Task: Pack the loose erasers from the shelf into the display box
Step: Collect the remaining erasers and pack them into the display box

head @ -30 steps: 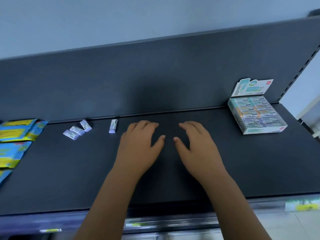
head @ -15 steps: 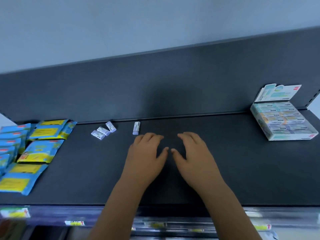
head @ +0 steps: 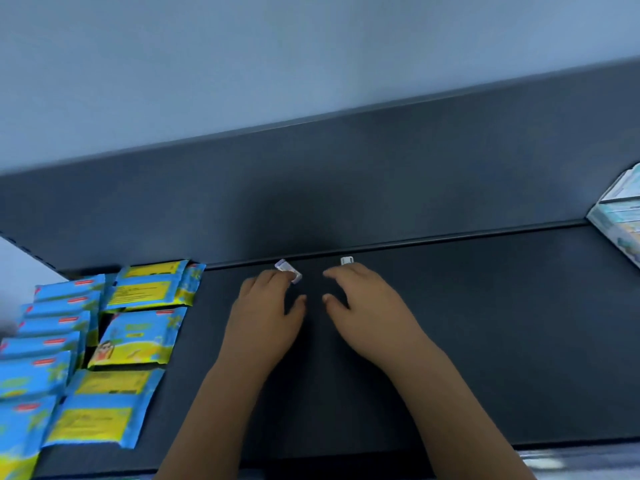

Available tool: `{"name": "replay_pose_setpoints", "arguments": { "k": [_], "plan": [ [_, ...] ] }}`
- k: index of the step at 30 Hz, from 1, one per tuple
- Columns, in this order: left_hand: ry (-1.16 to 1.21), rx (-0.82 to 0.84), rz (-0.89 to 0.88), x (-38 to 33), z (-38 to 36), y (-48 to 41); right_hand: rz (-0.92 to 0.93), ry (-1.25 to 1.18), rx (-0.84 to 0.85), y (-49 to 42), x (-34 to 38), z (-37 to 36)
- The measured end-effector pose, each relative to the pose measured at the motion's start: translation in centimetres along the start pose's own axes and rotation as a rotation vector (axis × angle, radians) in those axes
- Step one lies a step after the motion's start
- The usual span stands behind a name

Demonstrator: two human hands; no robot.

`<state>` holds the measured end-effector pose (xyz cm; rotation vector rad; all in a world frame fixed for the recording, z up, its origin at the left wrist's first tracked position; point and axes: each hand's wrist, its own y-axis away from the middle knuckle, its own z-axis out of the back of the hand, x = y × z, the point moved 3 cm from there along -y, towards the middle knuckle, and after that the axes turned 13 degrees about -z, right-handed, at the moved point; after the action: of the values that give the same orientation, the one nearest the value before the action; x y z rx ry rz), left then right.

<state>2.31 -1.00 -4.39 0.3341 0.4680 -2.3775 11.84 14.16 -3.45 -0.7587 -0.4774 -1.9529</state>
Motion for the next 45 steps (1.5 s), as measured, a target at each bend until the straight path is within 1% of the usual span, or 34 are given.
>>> {"name": "replay_pose_setpoints", "arguments": {
  "k": [3, 5, 9, 11, 14, 19, 27, 32, 34, 37, 41, 43, 45],
  "plan": [
    [0.119, 0.044, 0.012, 2.6, 0.5, 0.3, 0.039, 0.0, 0.051, -1.8, 2.3, -2.3],
    [0.159, 0.047, -0.018, 3.6, 0.8, 0.5, 0.045, 0.042, 0.034, -2.9, 3.4, -3.4],
    [0.076, 0.026, -0.1, 5.5, 1.3, 0.1, 0.059, 0.131, 0.003, -3.9, 5.7, -5.2],
    [0.005, 0.037, -0.151, 6.6, 1.4, -0.2, 0.065, 0.182, 0.036, -4.1, 6.2, -6.2],
    [-0.017, 0.039, -0.216, 8.2, 1.4, -0.5, 0.038, 0.273, 0.076, -4.5, 6.3, -7.1],
    [0.044, 0.05, -0.147, 9.7, 1.4, -0.1, 0.005, 0.324, 0.021, -4.7, 6.5, -7.7],
    [0.073, 0.035, -0.139, 9.6, 1.8, -0.1, -0.039, 0.37, 0.012, -5.0, 6.7, -8.7],
    [0.057, 0.022, -0.147, 9.5, 2.0, 0.3, -0.042, 0.414, -0.047, -4.7, 6.6, -7.7],
    [0.033, 0.031, -0.169, 9.4, 2.1, 0.4, -0.046, 0.447, -0.041, -4.6, 6.3, -7.5],
    [0.064, 0.031, -0.184, 9.5, 2.3, 0.4, -0.047, 0.494, -0.01, -4.5, 6.2, -7.2],
    [0.079, 0.032, -0.174, 9.6, 2.3, 0.6, -0.066, 0.638, 0.006, -4.3, 6.4, -6.4],
    [0.089, 0.028, -0.175, 9.5, 2.4, 0.6, -0.042, 0.62, 0.001, -4.2, 6.3, -6.2],
    [0.103, 0.024, -0.168, 9.5, 2.4, 0.5, -0.009, 0.55, -0.015, -4.3, 5.9, -6.0]
  ]
}}
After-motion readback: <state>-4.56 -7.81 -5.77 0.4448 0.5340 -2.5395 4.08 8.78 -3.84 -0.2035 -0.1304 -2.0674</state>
